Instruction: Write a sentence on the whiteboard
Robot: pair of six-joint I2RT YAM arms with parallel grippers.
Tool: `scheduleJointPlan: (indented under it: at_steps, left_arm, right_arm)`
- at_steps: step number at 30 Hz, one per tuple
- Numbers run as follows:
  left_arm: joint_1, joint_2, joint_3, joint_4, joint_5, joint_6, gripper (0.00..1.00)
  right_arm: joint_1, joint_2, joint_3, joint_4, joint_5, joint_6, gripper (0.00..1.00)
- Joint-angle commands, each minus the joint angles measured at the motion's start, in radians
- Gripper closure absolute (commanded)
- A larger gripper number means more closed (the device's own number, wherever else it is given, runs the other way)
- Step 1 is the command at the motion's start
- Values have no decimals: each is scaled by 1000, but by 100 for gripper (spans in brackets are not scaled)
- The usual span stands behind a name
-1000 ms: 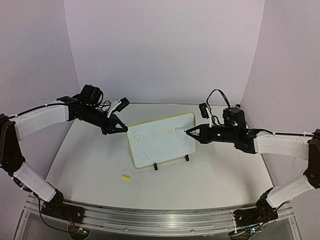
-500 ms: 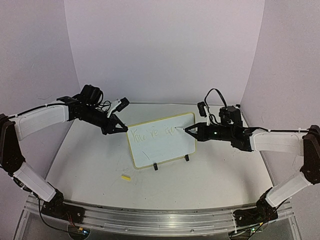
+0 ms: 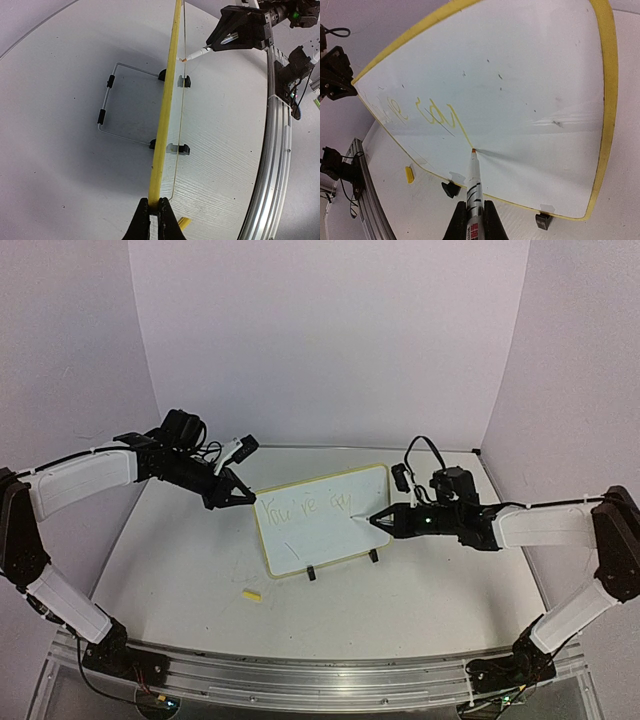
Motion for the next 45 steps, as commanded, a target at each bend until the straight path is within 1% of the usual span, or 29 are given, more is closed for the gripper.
scheduleJointPlan:
  at_steps: [1, 7, 11, 22, 33, 45]
  left_arm:
    - [-3, 2, 5, -12, -36, 47, 100]
    - [-3, 2, 5, -11, -35, 47, 100]
    - [-4, 2, 5, -12, -34, 47, 100]
    - [-4, 6, 5, -12, -34, 45, 100]
    - [-4, 7, 6, -11, -33, 46, 100]
    - [-3, 5, 5, -11, -33, 47, 100]
  right_arm:
    - [-6, -12, -9, 23, -1, 14, 100]
    - [-5, -87, -1, 49, -54, 33, 100]
    - [-5, -124, 12, 58, -56, 39, 100]
    - [-6, -66, 54, 84, -1, 24, 100]
    - [-6, -43, 66, 106, 39, 31, 100]
    - [-6, -95, 18, 88, 133, 44, 100]
